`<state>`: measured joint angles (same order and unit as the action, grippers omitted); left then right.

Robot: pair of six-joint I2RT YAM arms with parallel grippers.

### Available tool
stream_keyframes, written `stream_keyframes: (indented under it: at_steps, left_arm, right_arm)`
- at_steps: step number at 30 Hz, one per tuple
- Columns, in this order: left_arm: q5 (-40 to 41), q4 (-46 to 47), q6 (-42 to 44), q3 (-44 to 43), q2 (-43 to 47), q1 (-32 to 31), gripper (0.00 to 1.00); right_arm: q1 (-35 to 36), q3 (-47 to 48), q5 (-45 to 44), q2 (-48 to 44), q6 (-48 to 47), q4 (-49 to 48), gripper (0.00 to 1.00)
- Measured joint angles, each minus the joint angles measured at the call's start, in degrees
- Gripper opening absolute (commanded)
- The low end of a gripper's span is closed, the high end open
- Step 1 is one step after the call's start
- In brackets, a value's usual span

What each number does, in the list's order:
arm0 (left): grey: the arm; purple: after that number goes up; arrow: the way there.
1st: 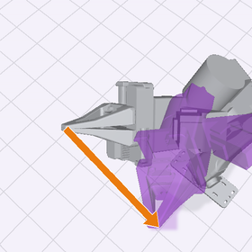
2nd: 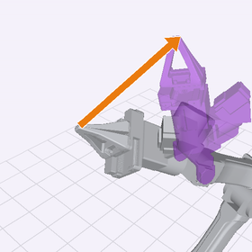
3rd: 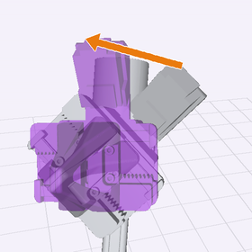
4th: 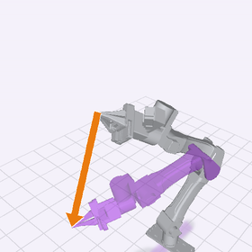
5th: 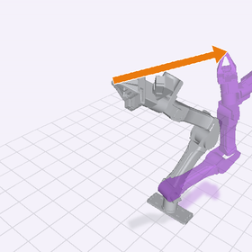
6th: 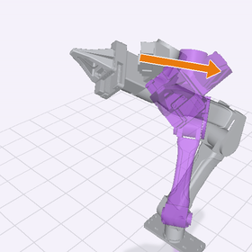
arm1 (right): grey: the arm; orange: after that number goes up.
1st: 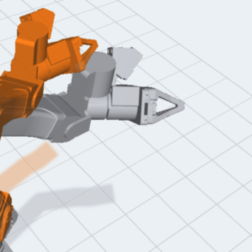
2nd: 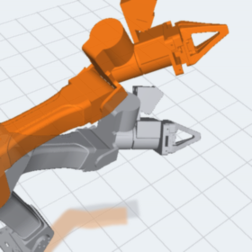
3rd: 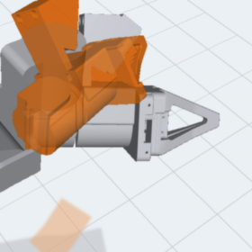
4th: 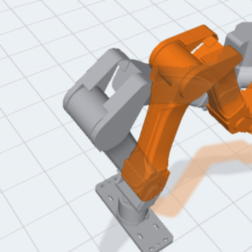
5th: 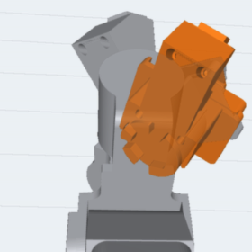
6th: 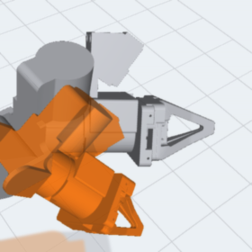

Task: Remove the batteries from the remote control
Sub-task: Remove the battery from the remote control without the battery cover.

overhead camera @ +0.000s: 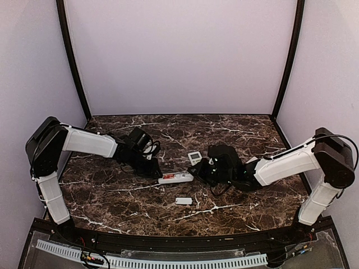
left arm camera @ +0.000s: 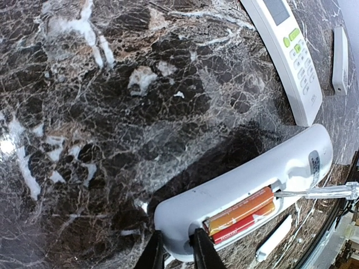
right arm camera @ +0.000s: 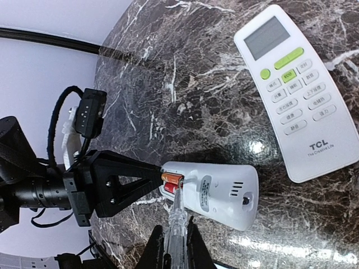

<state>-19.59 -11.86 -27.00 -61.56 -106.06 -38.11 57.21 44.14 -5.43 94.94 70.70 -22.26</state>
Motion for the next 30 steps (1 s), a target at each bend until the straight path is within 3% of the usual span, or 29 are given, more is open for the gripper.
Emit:
stream_keyframes:
  at_steps: [9,15,30]
  left_arm:
    - [0.44,0.9,0.61,-0.7,-0.9,-0.48,0.18]
    - [0.46,0.9,0.85,-0.72,-0.9,-0.48,0.18]
    - [0.5,0.92,0.87,-0.76,-0.92,-0.59,0.18]
  right_arm:
    - [0.44,-0.11,2.05,-2.47,-0.07,-10.14,0.0]
    - [0.44,-0.24,1.97,-2.56,0.35,-11.06,0.0]
    - [0.48,0.0,-3.8,-6.34,0.28,8.22,0.0]
